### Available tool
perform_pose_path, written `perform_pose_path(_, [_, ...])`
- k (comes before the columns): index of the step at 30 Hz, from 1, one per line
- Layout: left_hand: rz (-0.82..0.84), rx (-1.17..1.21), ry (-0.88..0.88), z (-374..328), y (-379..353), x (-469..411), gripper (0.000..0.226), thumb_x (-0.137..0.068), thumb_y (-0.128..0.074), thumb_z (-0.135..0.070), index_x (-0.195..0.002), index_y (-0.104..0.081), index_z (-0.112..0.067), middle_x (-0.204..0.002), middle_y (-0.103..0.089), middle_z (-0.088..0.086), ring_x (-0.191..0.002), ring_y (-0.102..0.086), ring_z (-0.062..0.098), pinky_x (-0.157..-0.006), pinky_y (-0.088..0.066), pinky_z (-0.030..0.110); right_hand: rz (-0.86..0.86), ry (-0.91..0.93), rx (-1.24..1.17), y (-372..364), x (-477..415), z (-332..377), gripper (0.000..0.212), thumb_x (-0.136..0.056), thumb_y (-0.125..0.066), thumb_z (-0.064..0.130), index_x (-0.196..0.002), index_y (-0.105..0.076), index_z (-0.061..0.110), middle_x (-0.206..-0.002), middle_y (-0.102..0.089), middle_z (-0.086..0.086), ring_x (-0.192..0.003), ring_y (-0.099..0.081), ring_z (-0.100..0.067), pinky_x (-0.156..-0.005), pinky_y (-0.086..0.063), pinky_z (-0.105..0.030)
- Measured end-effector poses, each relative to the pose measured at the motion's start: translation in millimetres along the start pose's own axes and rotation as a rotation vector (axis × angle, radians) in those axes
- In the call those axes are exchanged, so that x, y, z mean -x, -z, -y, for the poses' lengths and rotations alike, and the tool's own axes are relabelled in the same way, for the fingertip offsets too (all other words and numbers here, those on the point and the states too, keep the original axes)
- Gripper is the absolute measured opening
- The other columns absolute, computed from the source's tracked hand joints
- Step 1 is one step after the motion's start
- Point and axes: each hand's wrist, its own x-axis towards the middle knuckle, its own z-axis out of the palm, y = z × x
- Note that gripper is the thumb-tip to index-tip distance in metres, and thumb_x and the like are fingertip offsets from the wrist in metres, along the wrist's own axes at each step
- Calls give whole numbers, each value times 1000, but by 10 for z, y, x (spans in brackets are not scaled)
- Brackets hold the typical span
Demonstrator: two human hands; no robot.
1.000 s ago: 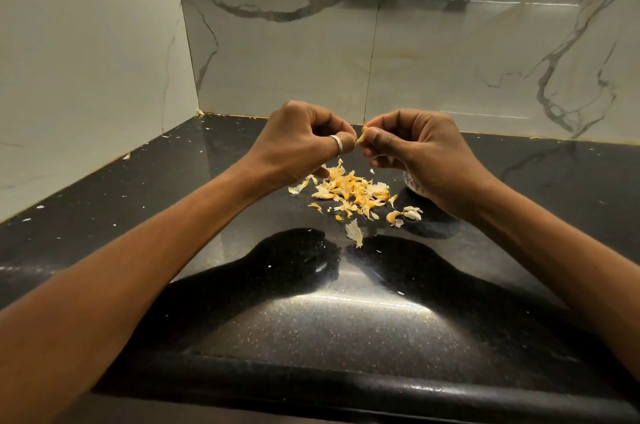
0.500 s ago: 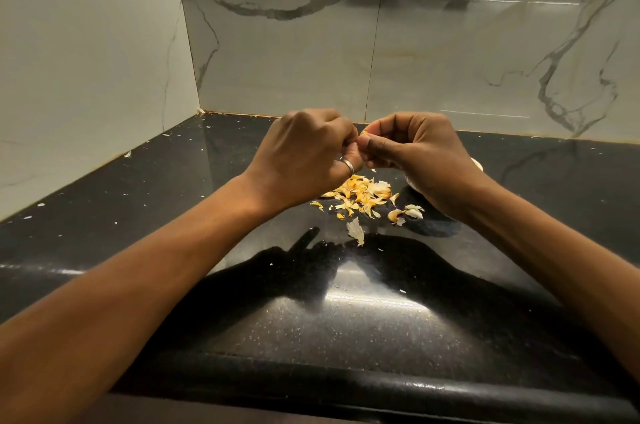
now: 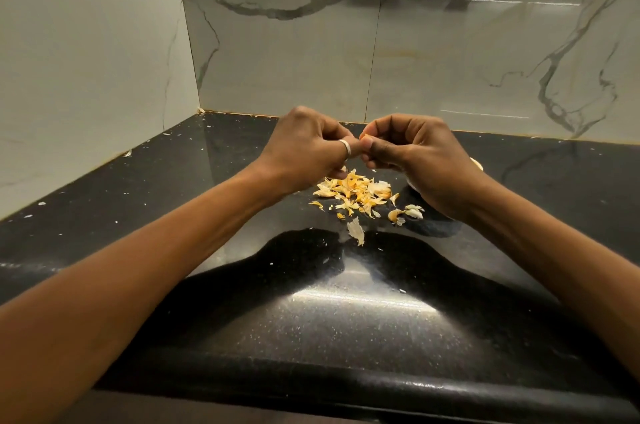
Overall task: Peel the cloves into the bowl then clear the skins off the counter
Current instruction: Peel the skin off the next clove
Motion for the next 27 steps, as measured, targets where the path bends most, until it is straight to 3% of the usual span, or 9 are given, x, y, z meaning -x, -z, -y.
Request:
perform_pose_path(5, [97, 544, 392, -35, 39, -14, 15, -95, -61, -4, -87, -68, 5, -73, -63, 10, -57, -61, 10, -59, -59, 24, 45, -42, -159, 33, -2, 10, 13, -93, -60, 4, -104, -66, 1, -88, -67, -8, -79, -64, -12, -74, -54, -21])
perform_pose_path(10, [137, 771, 513, -87, 62, -18, 11, -95, -59, -6, -87, -65, 0, -69, -62, 5, -56, -58, 9, -56, -58, 24, 75, -80, -367, 56, -9, 47, 20, -86, -60, 5, -104, -65, 1, -89, -68, -7, -81, -65, -13, -75, -56, -20])
perform_pose_path(18, [85, 610, 453, -74, 65, -25, 13, -96, -61, -8, -90, -67, 3, -74, -60, 6, -58, -59, 9, -57, -60, 26, 20, -120, -330, 16, -7, 46, 17, -97, -50, -5, -104, -65, -1, -88, -70, -10, -79, -68, -13, -71, -58, -20])
perform_pose_path(27, [98, 383, 322, -44, 34, -15, 12, -95, -64, -9, -86, -68, -2, -80, -61, 9, -58, -61, 6, -57, -59, 25, -57, -108, -189, -20, -26, -4, 14, -88, -67, 8, -101, -68, 2, -86, -72, -7, -76, -69, -13, -68, -56, -20])
